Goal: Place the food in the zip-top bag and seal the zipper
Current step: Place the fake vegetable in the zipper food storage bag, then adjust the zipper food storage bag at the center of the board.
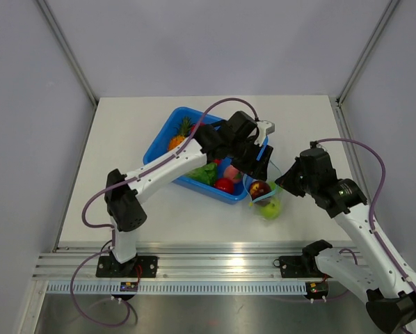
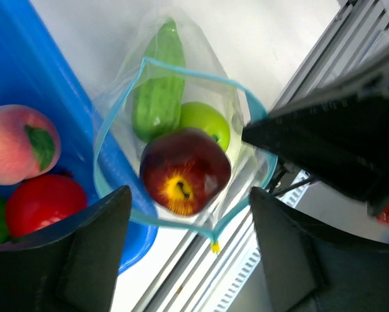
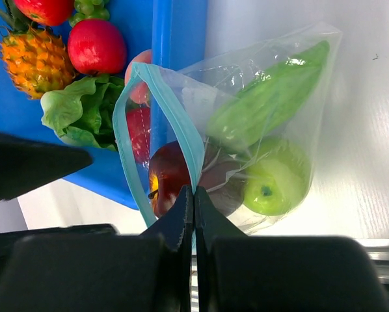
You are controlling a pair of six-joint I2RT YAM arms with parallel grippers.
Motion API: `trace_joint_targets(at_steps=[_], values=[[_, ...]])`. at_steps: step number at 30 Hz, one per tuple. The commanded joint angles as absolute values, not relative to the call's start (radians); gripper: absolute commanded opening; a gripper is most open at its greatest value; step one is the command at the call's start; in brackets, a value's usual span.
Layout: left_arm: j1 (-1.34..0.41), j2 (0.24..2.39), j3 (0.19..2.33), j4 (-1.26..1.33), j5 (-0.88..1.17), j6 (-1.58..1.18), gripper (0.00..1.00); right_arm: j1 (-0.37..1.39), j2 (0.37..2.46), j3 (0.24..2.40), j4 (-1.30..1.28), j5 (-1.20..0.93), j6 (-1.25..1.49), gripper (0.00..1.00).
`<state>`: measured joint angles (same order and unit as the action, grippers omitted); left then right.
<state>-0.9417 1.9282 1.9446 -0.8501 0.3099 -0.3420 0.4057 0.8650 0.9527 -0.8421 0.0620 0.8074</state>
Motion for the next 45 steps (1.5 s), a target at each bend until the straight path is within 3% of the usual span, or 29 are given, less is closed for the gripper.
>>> trace_joint_targets(at_steps=[1,6,18,24,27,28,31,32,41,45], values=[[-0.919,1.786,1.884,-0.835,0.258,-0.317,0.64,0.410,0.862,0.974,-0.822,0.086,0.790,0.00],[-0.896,1.796,1.813,-0.831,0.100,-0.327,0.65,0.408,0.857,0.977,-0.796,0.038,0.747,0.00],[-0.897,1.894,1.783,-0.746,0.176,-0.350,0.60,0.410,0.853,0.997,-0.801,0.008,0.716,0.00],[-0.903,1.908,1.746,-0.712,0.196,-0.373,0.52,0.408,0.856,1.000,-0.801,0.011,0.724,0.00],[-0.908,1.925,1.729,-0.696,0.155,-0.379,0.41,0.410,0.862,1.015,-0.813,0.025,0.729,0.00],[-0.907,1.937,1.727,-0.692,0.141,-0.386,0.30,0.410,0.868,1.025,-0.822,0.032,0.726,0.00],[-0.908,1.954,1.741,-0.687,0.172,-0.403,0.12,0.410,0.887,1.048,-0.847,0.047,0.723,0.00],[-0.908,1.953,1.746,-0.687,0.182,-0.406,0.00,0.408,0.890,1.057,-0.856,0.055,0.723,0.00],[-0.913,1.902,1.779,-0.730,0.239,-0.434,0.00,0.388,1.021,1.247,-0.992,0.192,0.598,0.00],[-0.922,1.930,1.802,-0.735,0.273,-0.449,0.00,0.299,1.132,1.290,-0.983,0.129,0.512,0.00]])
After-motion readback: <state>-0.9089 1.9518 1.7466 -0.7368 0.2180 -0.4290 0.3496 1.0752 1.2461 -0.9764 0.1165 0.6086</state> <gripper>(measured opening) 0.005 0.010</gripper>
